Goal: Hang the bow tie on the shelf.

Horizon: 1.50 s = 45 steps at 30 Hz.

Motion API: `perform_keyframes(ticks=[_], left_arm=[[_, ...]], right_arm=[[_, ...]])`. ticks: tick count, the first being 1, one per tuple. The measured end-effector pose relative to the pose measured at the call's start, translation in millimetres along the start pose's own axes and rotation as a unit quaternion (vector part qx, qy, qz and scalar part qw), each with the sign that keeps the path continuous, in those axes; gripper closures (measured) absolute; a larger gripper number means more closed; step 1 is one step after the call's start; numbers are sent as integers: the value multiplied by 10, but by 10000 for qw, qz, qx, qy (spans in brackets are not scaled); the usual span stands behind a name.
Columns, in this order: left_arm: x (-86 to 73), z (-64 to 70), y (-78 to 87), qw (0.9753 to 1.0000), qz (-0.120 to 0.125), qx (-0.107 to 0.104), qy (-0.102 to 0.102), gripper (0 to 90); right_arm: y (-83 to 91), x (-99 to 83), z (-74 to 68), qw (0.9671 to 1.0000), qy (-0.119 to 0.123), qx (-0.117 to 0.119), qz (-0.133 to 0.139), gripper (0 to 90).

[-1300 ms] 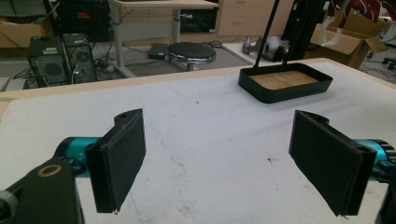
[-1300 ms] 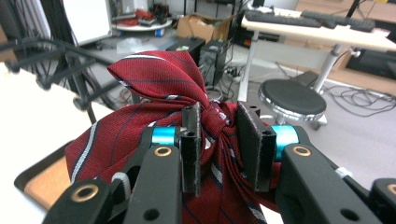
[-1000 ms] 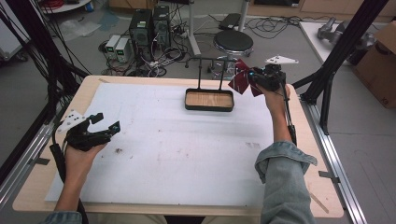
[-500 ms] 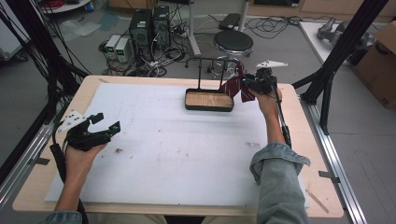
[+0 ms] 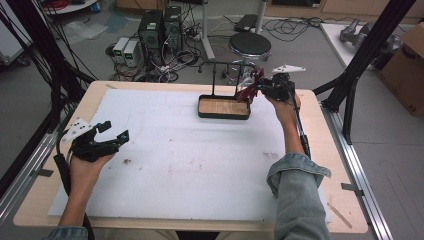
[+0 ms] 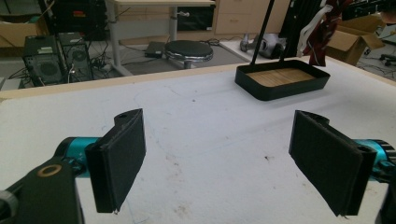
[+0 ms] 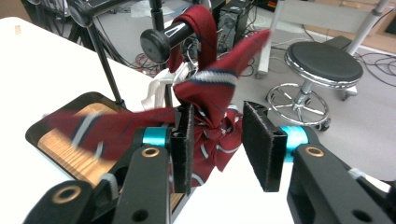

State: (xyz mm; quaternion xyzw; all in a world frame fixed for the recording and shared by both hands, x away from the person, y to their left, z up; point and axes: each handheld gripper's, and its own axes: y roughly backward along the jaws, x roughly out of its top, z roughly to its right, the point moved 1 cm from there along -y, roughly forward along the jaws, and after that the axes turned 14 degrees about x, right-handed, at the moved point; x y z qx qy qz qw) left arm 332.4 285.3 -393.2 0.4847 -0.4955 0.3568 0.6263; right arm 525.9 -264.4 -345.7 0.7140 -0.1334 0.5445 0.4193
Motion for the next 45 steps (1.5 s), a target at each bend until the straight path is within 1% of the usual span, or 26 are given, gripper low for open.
perform_keyframes(ticks=[1,4,6,8,9,10,11,14,15,16,17,18,19,22,28,30,32,33,36,37,38,41,43,45], left_arm=[[1,1,1,10000,6,-2,9,191],[2,-2,1,10000,15,8,20,191],[2,-2,1,10000,13,8,20,191],[5,-2,4,10000,21,13,17,191],[7,-2,5,10000,17,10,13,191],[9,-3,6,10000,18,10,8,191],[11,-5,7,10000,26,16,15,191],[11,-5,7,10000,30,23,32,191],[11,-4,7,10000,25,21,31,191],[12,-4,8,10000,25,15,23,191],[12,-3,7,10000,33,13,29,191],[13,-3,7,10000,32,16,32,191],[12,-2,8,10000,33,19,38,191],[13,-2,9,10000,40,11,45,191],[21,-5,21,10000,53,14,49,191],[24,-7,24,10000,63,24,52,191],[24,-7,27,10000,60,28,57,191],[24,-7,27,10000,60,27,55,191],[22,-7,37,10000,69,26,54,191],[23,-9,41,10000,72,21,57,190],[24,-11,45,9999,76,27,62,190],[26,-17,55,9999,92,37,69,190],[23,-20,53,9999,99,40,68,190],[18,-27,54,9999,91,56,76,190]], right_arm=[[0,0,0,10000,0,0,0,614],[27,6,4,10000,-41,-12,28,563],[69,16,17,9999,-68,-18,83,505],[86,20,21,9999,-94,8,115,505],[105,26,26,9998,-103,18,143,491],[147,35,36,9997,-153,28,203,464],[147,35,36,9997,-153,28,203,464],[241,58,51,9994,-153,54,296,409],[241,58,51,9994,-153,54,296,409],[291,69,56,9992,-167,66,352,378],[291,69,56,9992,-167,66,352,378],[345,88,48,9988,-211,83,424,357],[345,88,48,9988,-211,83,424,357],[441,124,42,9982,-182,68,570,329],[614,169,45,9963,-243,55,828,295],[685,184,49,9955,-235,15,918,265],[709,187,44,9954,-258,-3,927,251],[736,192,41,9951,-286,-43,948,219],[803,200,35,9945,-294,-44,1005,211],[837,206,33,9942,-262,-55,1042,203],[858,210,25,9939,-287,-58,1064,198],[957,228,2,9924,-271,-72,1195,175],[1006,235,-13,9917,-285,-60,1253,168],[1056,231,-36,9912,-276,-95,1293,158]])
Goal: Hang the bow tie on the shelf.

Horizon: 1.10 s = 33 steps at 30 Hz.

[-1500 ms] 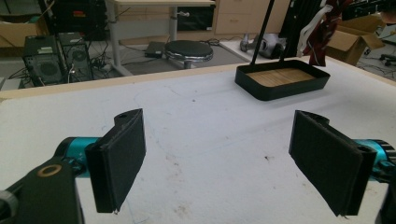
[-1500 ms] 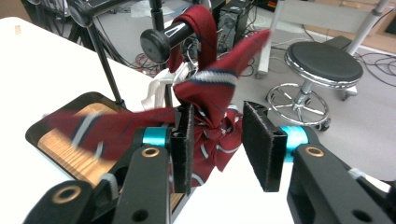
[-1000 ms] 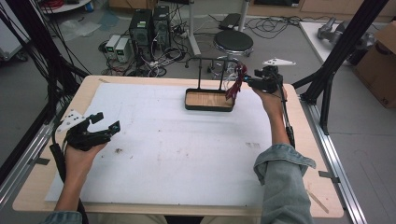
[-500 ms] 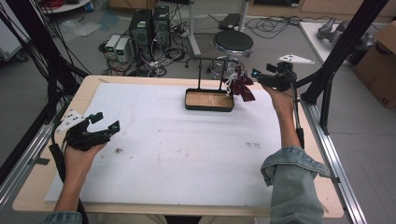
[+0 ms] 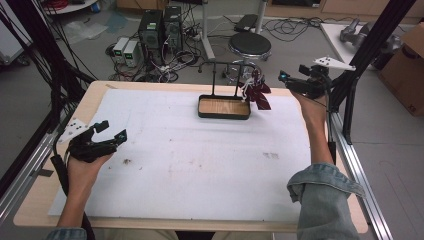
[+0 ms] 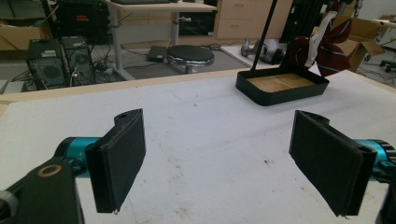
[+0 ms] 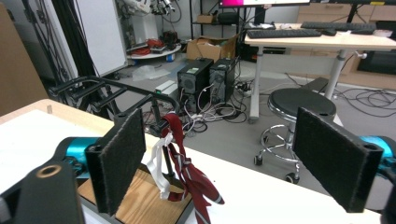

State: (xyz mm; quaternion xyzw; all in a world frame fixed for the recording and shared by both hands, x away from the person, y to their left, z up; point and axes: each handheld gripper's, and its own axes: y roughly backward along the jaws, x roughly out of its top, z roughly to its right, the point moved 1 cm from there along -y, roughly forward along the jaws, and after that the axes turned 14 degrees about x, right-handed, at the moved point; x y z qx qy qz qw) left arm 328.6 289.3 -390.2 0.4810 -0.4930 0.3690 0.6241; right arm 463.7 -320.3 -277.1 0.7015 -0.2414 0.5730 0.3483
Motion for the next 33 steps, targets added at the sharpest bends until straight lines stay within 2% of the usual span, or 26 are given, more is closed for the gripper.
perform_keyframes(ticks=[6,8,11,15,22,33], left_arm=[[2,-6,32,10000,33,29,23,190],[3,-4,35,10000,25,29,-11,190],[-3,3,30,10000,12,38,2,191],[-16,13,21,10000,-18,56,-35,189],[-25,7,23,10000,-27,70,-27,189],[-29,-2,18,9999,-48,95,-39,189]], right_arm=[[200,-63,-54,10000,-19,-7,61,141],[284,-89,-70,9998,6,-18,204,142],[399,-121,-97,9997,-27,5,250,137],[547,-190,-155,9991,53,3,413,137],[788,-423,-242,9988,172,-136,427,137],[1024,-830,-438,9980,112,-230,578,124]])
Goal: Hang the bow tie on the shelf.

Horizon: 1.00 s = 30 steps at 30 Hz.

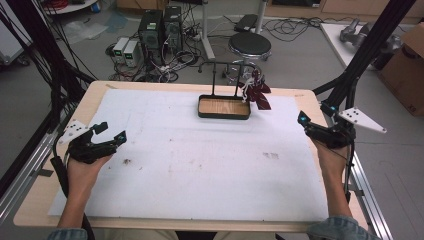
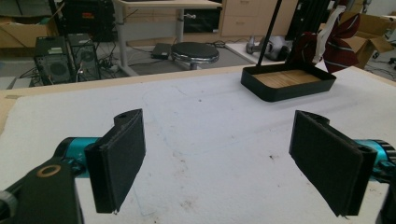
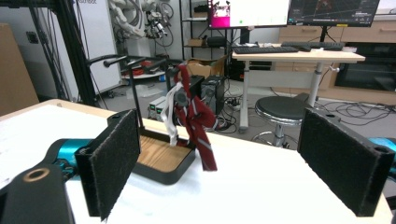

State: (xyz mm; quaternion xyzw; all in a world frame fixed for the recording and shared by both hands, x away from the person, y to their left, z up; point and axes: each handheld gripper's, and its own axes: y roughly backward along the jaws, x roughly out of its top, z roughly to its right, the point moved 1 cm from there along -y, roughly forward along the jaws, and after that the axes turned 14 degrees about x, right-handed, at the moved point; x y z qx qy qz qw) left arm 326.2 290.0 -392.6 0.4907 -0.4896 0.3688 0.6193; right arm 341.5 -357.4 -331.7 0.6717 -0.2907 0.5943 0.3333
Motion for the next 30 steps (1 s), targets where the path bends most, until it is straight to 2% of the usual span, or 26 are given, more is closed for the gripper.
perform_keyframes(ticks=[10,22,30], left_arm=[[1,8,-2,10000,5,14,-27,189],[1,12,5,10000,4,10,-18,189],[-2,14,0,10000,-4,5,-39,189]], right_arm=[[155,-320,-185,9997,-161,-3,193,122],[152,-598,-348,9999,-145,-81,47,122],[116,-765,-353,9996,-219,-117,-159,122]])
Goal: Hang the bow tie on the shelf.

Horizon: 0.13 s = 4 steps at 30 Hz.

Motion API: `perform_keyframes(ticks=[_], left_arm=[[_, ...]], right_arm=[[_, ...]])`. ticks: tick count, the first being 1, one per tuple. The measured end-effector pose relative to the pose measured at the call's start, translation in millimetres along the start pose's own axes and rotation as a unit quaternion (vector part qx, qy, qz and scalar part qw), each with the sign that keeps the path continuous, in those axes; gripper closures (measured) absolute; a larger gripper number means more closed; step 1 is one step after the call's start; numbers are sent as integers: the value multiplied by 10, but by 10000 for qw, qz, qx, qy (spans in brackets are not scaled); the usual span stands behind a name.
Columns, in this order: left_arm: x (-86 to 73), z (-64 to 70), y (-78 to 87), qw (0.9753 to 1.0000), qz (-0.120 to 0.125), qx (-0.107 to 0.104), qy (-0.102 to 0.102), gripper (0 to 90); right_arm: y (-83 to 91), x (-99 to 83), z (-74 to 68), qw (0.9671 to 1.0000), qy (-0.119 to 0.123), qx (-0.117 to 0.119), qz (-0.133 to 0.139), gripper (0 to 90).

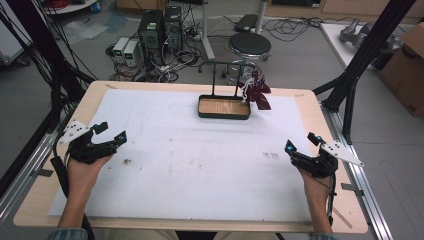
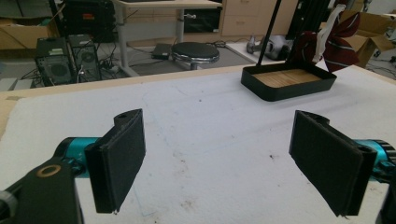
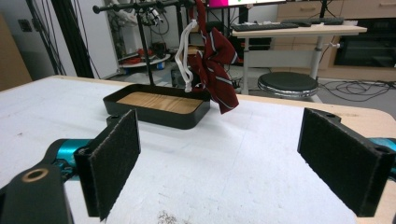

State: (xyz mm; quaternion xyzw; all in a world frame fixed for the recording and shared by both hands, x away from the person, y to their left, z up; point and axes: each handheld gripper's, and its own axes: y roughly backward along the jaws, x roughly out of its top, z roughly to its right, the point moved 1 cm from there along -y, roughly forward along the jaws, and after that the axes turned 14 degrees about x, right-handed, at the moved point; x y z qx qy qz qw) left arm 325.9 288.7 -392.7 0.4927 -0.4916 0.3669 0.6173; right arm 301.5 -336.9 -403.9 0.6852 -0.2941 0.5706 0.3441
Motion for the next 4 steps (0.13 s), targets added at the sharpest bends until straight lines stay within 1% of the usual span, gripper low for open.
perform_keyframes(ticks=[4], left_arm=[[-7,3,-9,10000,-12,-2,-5,189]], right_arm=[[10,3,-15,10000,10,2,20,122]])
